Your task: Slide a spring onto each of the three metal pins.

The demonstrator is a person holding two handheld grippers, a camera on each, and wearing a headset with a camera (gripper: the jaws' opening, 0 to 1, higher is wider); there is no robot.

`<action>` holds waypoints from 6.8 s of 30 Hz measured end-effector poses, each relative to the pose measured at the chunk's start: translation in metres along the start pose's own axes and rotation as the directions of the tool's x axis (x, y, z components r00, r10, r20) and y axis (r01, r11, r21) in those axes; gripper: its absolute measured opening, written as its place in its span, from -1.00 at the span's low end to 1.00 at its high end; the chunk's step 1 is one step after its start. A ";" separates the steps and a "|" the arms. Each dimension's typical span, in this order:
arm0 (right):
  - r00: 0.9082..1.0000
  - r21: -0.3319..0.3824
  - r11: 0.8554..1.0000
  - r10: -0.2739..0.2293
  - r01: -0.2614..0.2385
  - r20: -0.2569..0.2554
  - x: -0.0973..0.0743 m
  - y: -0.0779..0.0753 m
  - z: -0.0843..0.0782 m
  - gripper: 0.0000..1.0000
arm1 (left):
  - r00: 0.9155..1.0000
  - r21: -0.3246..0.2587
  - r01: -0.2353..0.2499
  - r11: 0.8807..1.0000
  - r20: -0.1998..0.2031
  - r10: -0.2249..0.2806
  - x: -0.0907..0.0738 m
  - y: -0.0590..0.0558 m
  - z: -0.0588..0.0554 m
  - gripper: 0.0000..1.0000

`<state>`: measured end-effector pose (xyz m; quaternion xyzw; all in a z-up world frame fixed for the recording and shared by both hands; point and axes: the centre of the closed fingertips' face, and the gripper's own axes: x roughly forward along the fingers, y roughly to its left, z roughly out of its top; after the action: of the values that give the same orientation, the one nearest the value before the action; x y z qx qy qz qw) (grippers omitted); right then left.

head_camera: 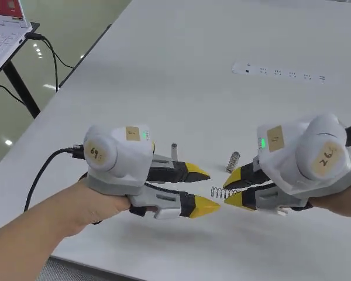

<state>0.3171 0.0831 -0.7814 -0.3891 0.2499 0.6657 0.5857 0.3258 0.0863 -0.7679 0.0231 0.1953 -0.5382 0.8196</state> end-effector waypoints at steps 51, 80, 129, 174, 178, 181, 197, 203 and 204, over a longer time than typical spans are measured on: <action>0.998 0.031 0.999 0.007 -0.009 0.057 -0.007 0.005 0.004 -0.83 | 0.996 -0.017 0.083 0.996 0.027 -0.083 0.004 -0.010 0.005 -0.96; 0.998 0.017 1.000 -0.005 0.004 0.063 -0.021 0.004 -0.007 -0.86 | 0.997 -0.020 0.082 0.996 0.016 -0.081 0.001 -0.014 0.005 -0.95; 0.970 0.034 0.999 0.006 -0.015 0.244 -0.028 0.010 0.047 -0.85 | 0.995 0.029 0.084 0.996 -0.054 -0.082 0.005 -0.018 -0.009 -0.96; 0.957 0.135 0.990 -0.071 0.034 0.281 -0.019 0.000 0.036 -0.85 | 0.996 -0.061 -0.086 0.994 -0.040 0.084 -0.032 0.016 -0.012 -0.37; 0.958 0.140 0.989 -0.080 0.043 0.277 -0.018 -0.002 0.034 -0.85 | 0.992 -0.081 -0.127 0.989 -0.027 0.125 -0.043 0.023 -0.013 -0.22; 0.957 0.143 0.989 -0.086 0.047 0.276 -0.019 -0.004 0.033 -0.85 | 0.989 -0.094 -0.151 0.984 -0.021 0.150 -0.050 0.027 -0.012 -0.05; 0.956 0.164 0.983 -0.122 0.079 0.266 -0.017 -0.014 0.024 -0.85 | 0.966 -0.115 -0.259 0.959 -0.046 0.256 -0.079 0.042 -0.024 0.91; 0.957 0.173 0.980 -0.141 0.099 0.254 -0.016 -0.018 0.019 -0.85 | 0.959 -0.111 -0.282 0.953 -0.058 0.277 -0.089 0.046 -0.029 0.96; 0.957 0.173 0.980 -0.142 0.100 0.252 -0.016 -0.018 0.018 -0.85 | 0.958 -0.114 -0.287 0.951 -0.054 0.283 -0.091 0.047 -0.029 0.96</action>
<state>0.3308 0.0915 -0.7554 -0.2640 0.1975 0.6523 0.6825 0.3275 0.1926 -0.7710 0.0113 0.2373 -0.4009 0.8848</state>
